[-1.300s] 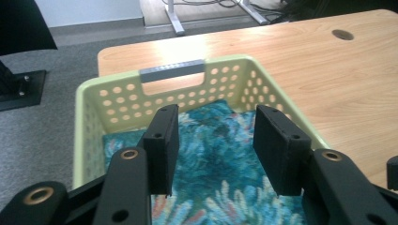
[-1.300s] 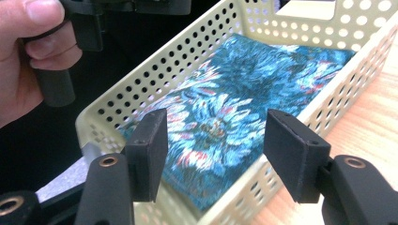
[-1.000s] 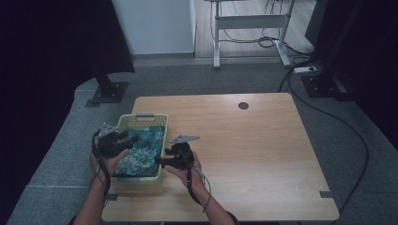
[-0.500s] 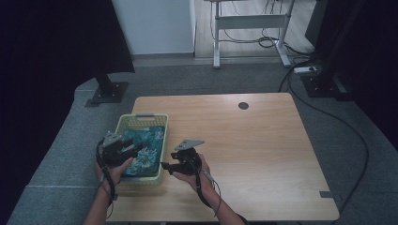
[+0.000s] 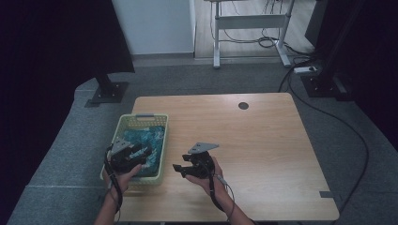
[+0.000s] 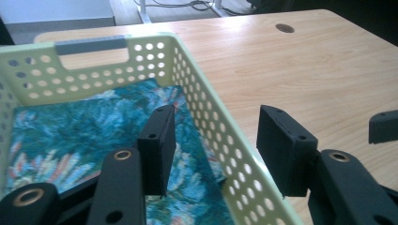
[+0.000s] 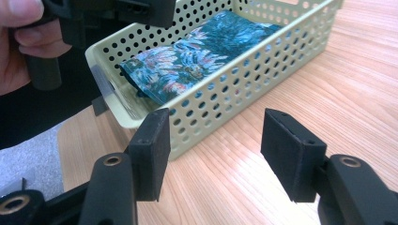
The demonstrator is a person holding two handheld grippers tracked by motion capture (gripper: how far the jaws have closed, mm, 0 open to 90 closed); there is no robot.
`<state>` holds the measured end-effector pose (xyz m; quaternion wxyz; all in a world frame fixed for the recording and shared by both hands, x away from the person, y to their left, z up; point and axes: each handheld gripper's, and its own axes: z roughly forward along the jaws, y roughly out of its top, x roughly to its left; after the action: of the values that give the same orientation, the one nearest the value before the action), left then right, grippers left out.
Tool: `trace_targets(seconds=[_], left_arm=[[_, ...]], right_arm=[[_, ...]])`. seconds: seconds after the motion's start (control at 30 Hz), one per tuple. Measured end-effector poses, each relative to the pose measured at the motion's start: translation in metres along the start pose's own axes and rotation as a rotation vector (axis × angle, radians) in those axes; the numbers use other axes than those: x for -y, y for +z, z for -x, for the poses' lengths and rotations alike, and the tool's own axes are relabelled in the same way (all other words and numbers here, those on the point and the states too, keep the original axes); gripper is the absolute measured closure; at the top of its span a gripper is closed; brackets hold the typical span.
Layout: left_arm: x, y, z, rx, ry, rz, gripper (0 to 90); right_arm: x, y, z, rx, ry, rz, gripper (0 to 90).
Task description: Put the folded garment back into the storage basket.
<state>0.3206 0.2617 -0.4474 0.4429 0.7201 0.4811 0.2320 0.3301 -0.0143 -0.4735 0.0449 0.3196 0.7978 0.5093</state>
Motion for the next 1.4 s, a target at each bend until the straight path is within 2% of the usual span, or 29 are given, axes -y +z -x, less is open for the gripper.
trace_targets(seconds=[0.47,0.9,1.07,1.4], left_arm=[[0.011,0.007,0.035,0.041,0.044,-0.008,47.3],[0.022,0.012,0.055,0.078,0.068,-0.024,47.3],[0.026,0.014,0.065,0.093,0.078,-0.030,47.4],[0.045,0.025,0.094,0.131,0.114,-0.047,47.3]], right_arm=[[0.023,-0.038,0.014,0.034,-0.009,0.014,43.2],[0.041,-0.067,0.024,0.059,-0.013,0.018,43.8],[0.052,-0.080,0.030,0.073,-0.005,0.019,43.9],[0.080,-0.113,0.043,0.114,0.011,0.019,43.8]])
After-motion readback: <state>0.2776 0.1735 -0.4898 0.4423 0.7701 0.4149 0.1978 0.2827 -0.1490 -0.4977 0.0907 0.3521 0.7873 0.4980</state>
